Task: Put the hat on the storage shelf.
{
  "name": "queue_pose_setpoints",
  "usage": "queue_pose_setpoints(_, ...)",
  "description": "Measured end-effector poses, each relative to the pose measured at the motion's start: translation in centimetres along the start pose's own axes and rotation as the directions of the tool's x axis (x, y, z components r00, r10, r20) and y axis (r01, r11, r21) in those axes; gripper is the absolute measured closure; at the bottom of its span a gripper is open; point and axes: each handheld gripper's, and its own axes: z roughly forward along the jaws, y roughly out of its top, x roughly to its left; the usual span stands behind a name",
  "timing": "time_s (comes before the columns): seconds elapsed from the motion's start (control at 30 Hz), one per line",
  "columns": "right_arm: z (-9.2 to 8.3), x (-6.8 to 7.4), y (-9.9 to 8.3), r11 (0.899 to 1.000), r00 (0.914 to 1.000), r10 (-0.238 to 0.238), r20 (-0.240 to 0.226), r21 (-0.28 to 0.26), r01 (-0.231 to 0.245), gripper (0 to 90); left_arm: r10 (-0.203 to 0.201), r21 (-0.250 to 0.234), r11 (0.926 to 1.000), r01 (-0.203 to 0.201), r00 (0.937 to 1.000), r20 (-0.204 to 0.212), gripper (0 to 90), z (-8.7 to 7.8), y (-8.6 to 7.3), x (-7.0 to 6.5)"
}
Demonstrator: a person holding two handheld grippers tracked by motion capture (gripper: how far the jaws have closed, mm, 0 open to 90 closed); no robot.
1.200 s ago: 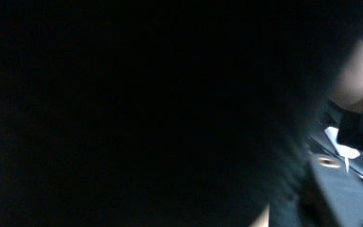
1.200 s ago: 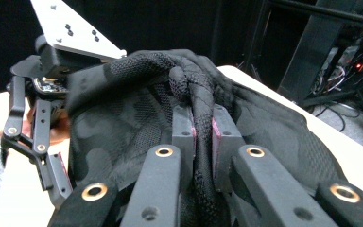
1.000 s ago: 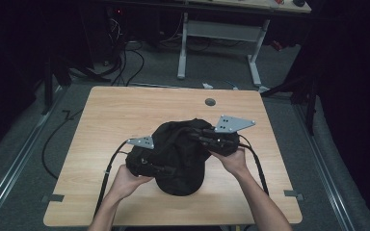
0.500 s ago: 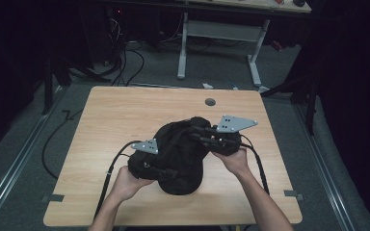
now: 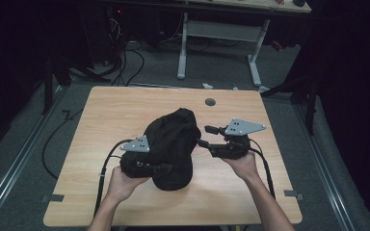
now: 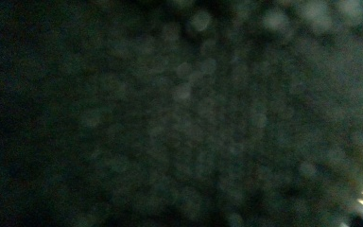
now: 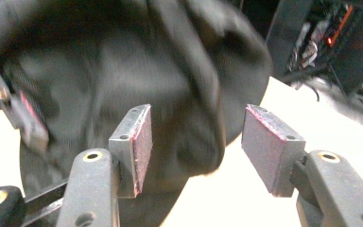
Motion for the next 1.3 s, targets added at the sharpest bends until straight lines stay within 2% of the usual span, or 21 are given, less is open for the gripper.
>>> queue_pose_setpoints(0.17, -0.1, -0.1, -2.4, 0.996, 0.9991, 0.021, 0.036, 0.087, -0.024, 43.8, 0.006, -0.037, 0.9993, -0.007, 0.9995, -0.032, 76.2, -0.3, 0.6, 0.0)
queue_pose_setpoints(0.3, -0.1, -0.3, -4.5, 0.991, 0.9954, 0.092, 0.025, 0.095, -0.094, 43.7, 0.013, -0.064, 0.9978, -0.017, 0.9982, -0.059, 76.0, -0.3, 1.0, -0.1)
queue_pose_setpoints(0.37, 0.1, -0.1, -5.5, 0.988, 0.9949, 0.084, 0.056, 0.125, -0.091, 44.1, 0.021, -0.077, 0.9966, -0.027, 0.9972, -0.072, 76.0, -0.2, 1.3, -0.2)
queue_pose_setpoints(0.5, 0.5, 0.1, -7.9, 0.979, 0.9904, 0.105, 0.089, 0.168, -0.119, 46.1, 0.028, -0.114, 0.9927, -0.038, 0.9956, -0.089, 76.0, -0.5, 2.1, -0.3)
queue_pose_setpoints(0.6, 0.6, -0.1, -9.9, 0.968, 0.9825, 0.132, 0.131, 0.194, -0.156, 48.9, 0.028, -0.144, 0.9888, -0.042, 0.9949, -0.097, 76.0, -0.6, 2.6, -0.4)
queue_pose_setpoints(0.73, 0.6, -0.5, -12.1, 0.957, 0.9643, 0.167, 0.206, 0.201, -0.208, 52.3, 0.031, -0.164, 0.9851, -0.051, 0.9919, -0.123, 75.9, -0.5, 3.3, -0.2)
queue_pose_setpoints(0.87, 0.6, -1.0, -13.4, 0.945, 0.9467, 0.17, 0.273, 0.225, -0.235, 53.2, 0.021, -0.197, 0.9791, -0.051, 0.9882, -0.152, 76.0, -0.3, 4.0, 0.3)
queue_pose_setpoints(0.97, 0.6, -1.3, -14.1, 0.938, 0.9379, 0.188, 0.291, 0.229, -0.259, 52.4, 0.008, -0.219, 0.9747, -0.046, 0.9857, -0.168, 75.9, -0.2, 4.6, 0.7)
queue_pose_setpoints(1.1, 1.2, -1.5, -15.0, 0.928, 0.9348, 0.189, 0.301, 0.258, -0.27, 50.9, 0.022, -0.233, 0.97, -0.069, 0.9801, -0.197, 75.9, 0.1, 5.6, 0.9)
queue_pose_setpoints(1.13, 1.4, -1.6, -15.0, 0.92, 0.9336, 0.183, 0.308, 0.281, -0.273, 50.0, 0.027, -0.236, 0.9687, -0.077, 0.9782, -0.206, 75.9, 0.1, 5.8, 1.0)
queue_pose_setpoints(1.23, 1.7, -1.5, -15.0, 0.919, 0.9336, 0.16, 0.32, 0.297, -0.26, 48.5, 0.051, -0.243, 0.9637, -0.111, 0.9694, -0.24, 75.9, 0.5, 6.5, 1.2)
queue_pose_setpoints(1.3, 1.6, -1.5, -15.0, 0.916, 0.9295, 0.168, 0.328, 0.296, -0.27, 45.6, 0.068, -0.245, 0.9599, -0.135, 0.9618, -0.265, 75.9, 0.8, 6.8, 1.4)
